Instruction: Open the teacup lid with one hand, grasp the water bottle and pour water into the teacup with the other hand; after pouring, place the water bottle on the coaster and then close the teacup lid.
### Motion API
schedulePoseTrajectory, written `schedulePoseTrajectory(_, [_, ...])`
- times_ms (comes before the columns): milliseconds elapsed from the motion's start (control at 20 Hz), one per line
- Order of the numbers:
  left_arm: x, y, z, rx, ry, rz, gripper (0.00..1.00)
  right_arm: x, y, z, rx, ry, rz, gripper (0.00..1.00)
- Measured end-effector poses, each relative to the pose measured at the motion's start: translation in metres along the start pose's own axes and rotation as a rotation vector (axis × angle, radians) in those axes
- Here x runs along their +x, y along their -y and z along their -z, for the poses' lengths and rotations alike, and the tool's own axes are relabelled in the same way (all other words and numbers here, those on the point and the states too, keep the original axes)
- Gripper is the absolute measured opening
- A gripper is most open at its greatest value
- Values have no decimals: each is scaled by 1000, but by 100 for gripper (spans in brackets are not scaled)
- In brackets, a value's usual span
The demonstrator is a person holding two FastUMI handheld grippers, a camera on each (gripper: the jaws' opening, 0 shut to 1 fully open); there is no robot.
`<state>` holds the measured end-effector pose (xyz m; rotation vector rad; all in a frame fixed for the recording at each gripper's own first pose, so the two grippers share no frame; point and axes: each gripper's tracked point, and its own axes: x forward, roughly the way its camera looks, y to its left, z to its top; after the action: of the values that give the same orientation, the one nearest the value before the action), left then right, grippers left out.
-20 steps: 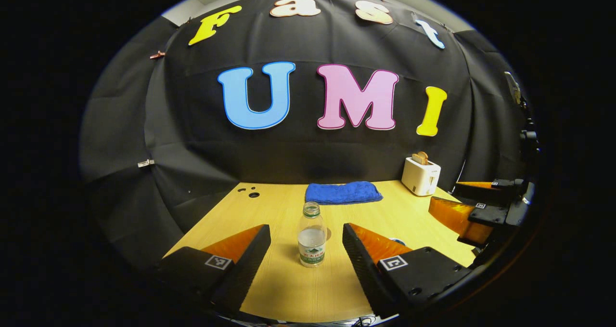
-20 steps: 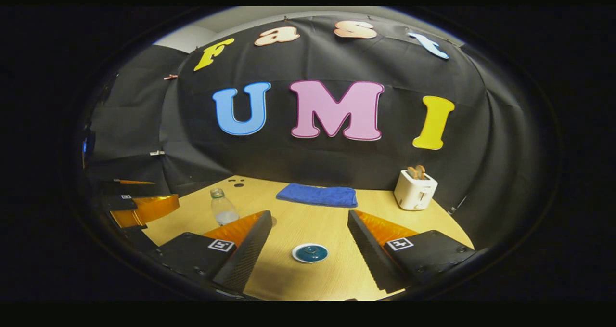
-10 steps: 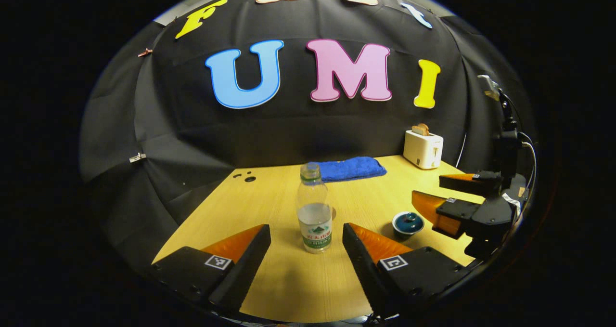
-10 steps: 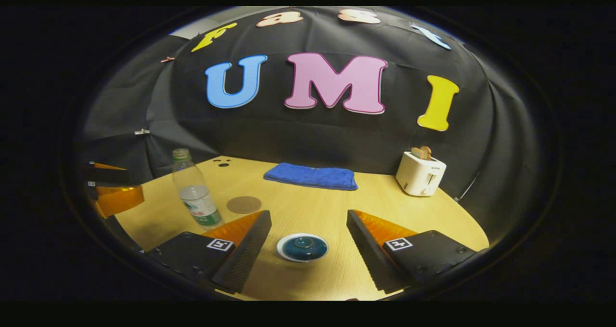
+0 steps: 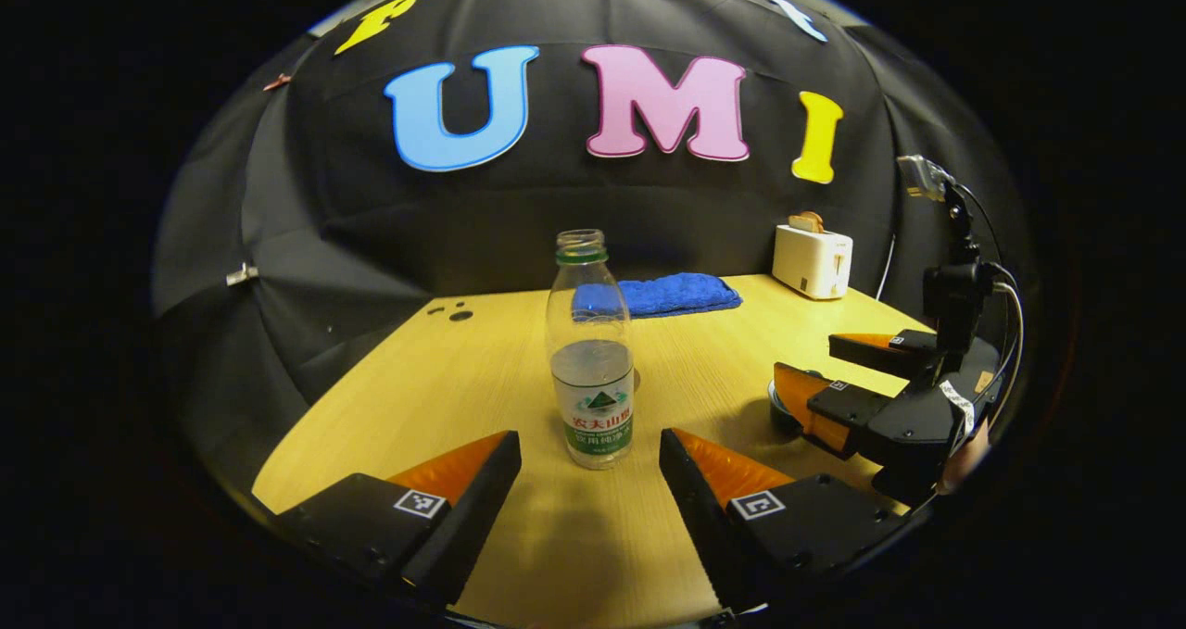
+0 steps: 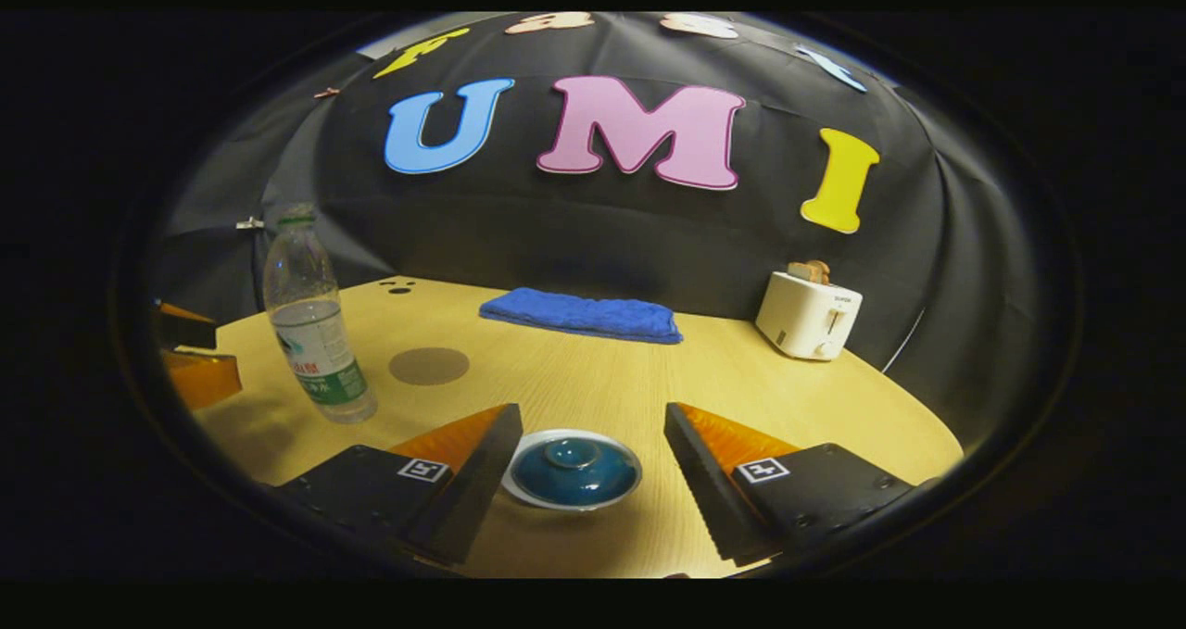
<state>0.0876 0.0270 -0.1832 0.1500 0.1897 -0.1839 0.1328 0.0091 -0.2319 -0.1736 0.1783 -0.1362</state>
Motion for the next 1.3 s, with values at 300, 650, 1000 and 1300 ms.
schedulePoseTrajectory(300, [-2,-5,19,-210,-70,-47,95,7,-4,9,52,-21,-13,68])
schedulePoseTrajectory(650, [-4,0,18,-127,-59,-23,96,10,-6,5,48,-59,-47,63])
schedulePoseTrajectory(1000, [2,2,17,-83,-34,-12,96,11,-13,2,71,-85,-81,33])
schedulePoseTrajectory(1300, [21,0,-5,-89,38,18,96,8,-9,-12,98,-101,-95,22])
